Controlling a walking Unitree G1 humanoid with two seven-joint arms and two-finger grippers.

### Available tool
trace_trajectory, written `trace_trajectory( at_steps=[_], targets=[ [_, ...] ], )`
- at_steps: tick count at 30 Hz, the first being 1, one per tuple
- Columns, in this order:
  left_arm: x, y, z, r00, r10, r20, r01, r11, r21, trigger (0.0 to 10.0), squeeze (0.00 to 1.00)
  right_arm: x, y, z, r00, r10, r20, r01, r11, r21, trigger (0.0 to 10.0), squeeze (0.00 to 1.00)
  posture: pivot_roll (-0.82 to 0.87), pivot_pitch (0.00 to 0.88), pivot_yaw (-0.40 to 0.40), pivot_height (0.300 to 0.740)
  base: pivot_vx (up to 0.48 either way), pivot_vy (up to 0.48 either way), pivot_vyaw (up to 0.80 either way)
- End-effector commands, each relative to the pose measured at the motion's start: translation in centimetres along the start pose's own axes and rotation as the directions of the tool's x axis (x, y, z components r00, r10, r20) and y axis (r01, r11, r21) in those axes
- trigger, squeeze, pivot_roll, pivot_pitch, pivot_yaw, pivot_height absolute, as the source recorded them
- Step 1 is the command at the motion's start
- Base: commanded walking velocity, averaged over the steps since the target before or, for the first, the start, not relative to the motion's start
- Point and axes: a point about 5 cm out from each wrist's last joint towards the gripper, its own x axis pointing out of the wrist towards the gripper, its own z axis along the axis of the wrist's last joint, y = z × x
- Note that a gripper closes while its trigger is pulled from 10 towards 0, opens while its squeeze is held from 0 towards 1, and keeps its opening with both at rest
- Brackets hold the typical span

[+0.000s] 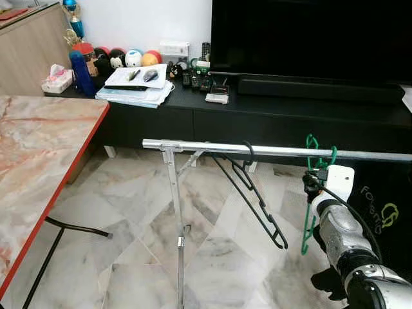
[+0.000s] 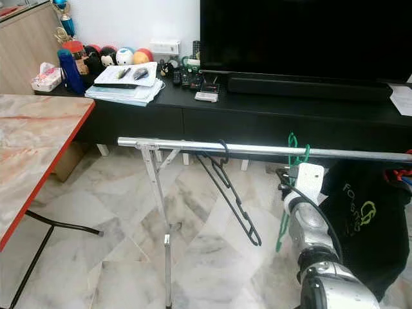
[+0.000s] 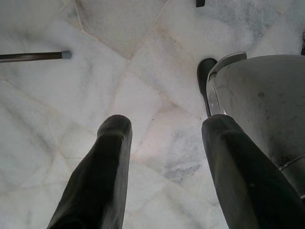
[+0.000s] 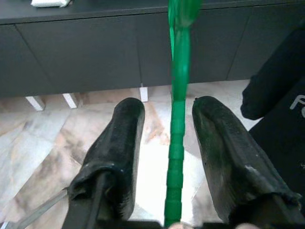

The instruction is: Hang hanger

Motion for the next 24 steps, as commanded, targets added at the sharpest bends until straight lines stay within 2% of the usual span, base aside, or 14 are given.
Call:
trace_trajectory(
  at_steps=[1,6,11,15,24],
  targets=[
    [-0.3,-4.1,-0.7,0.986,-0.163,-0.024,0.162,0.987,-0.018,10.0,0.00,-0.2,-0.3,-0.1,0.999,-0.022,0.030,0.021,0.999,0.040,10.0,1.00,0.05,0.101,-0.004,0.740,0.000,0.000,0.00],
    [-0.3,-4.1,-0.8,0.986,-0.166,-0.026,0.166,0.986,-0.012,10.0,0.00,-0.4,-0.4,-0.3,0.998,-0.030,0.063,0.025,0.997,0.069,10.0,1.00,0.05,0.094,-0.005,0.740,0.000,0.000,0.00],
    [-0.3,-4.1,-0.9,0.985,-0.169,-0.027,0.168,0.986,-0.010,10.0,0.00,-0.8,-0.4,-0.2,0.990,-0.026,0.139,0.014,0.996,0.087,10.0,1.00,0.05,0.089,-0.007,0.740,0.000,0.000,0.00],
    [-0.3,-4.1,-1.1,0.985,-0.170,-0.030,0.170,0.986,-0.004,10.0,0.00,-1.5,0.1,0.2,0.967,0.024,0.255,-0.046,0.996,0.078,10.0,1.00,0.04,0.082,-0.008,0.740,0.000,0.000,0.00],
    [-0.3,-4.0,-1.1,0.985,-0.169,-0.029,0.169,0.986,-0.001,10.0,0.00,-3.2,-0.3,-0.4,0.931,-0.001,0.366,-0.025,0.997,0.067,10.0,0.98,0.04,0.080,-0.016,0.740,0.000,0.000,0.00]
  ],
)
